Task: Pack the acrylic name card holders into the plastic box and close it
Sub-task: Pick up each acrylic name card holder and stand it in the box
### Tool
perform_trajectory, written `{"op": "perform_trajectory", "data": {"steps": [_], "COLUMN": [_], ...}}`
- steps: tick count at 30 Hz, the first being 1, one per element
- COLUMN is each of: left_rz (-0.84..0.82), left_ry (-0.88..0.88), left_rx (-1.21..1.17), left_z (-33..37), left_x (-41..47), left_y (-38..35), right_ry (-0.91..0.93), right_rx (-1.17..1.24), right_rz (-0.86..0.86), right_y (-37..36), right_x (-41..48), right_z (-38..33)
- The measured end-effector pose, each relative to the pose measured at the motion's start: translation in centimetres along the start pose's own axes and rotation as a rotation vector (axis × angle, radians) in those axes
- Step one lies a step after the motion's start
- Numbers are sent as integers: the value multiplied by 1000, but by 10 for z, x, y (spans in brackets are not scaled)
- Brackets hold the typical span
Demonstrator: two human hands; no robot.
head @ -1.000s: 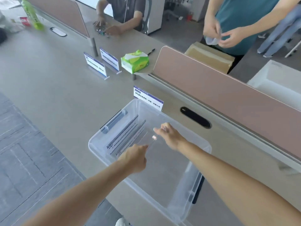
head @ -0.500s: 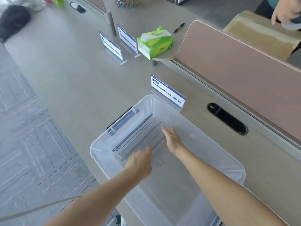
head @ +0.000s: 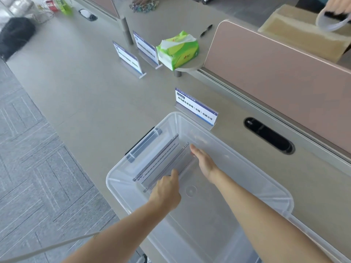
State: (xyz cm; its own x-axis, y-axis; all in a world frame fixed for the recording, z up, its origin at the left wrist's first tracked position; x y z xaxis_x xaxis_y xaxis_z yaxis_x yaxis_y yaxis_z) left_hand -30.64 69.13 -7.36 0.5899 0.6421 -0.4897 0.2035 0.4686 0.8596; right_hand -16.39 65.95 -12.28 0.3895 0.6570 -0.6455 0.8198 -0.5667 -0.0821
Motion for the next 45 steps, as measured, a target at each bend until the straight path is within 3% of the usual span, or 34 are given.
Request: {"op": "perform_trajectory", "data": {"steps": [9,14,22,27,31,37,45], "left_rz": [-33,-147,-165,34,222,430,324], "left_ry": [-21,-42,-416,-629,-735,-778,-698], "left_rx": [-22,-144,-333,-419,-236,409,556], "left_z": [4,8,21,14,22,29,59], "left_x": [-1,-4,15,39,67,136,228], "left_y": [12,31,106,182,226,241,212], "right_ry": [-50,-38,77,259,342,333,290], "right_rx": [34,-14,-341,-641,-979,-1497,-1524], "right_rz": [17,75,419,573,677,611,430], "right_y": [-4,-8,-4,-22,-27,-10,33], "right_x": [-8,-27,-99,-145,-155,-100,25], "right_z": [0,-18,-83,-140,-184,-217,-205]}}
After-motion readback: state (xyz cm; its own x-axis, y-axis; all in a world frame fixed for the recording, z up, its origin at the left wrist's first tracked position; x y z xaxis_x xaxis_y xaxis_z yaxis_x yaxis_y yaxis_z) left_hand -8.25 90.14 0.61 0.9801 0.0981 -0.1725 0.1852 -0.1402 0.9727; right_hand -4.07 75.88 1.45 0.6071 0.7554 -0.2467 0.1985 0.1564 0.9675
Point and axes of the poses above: each hand's wrist, its own x-axis towards the middle knuckle, its own y-axis out of the back of the hand, z = x × y, the point moved 9 cm from there along x, towards the middle knuckle, and after that the axes turned 8 degrees about x, right-handed, at the moved point
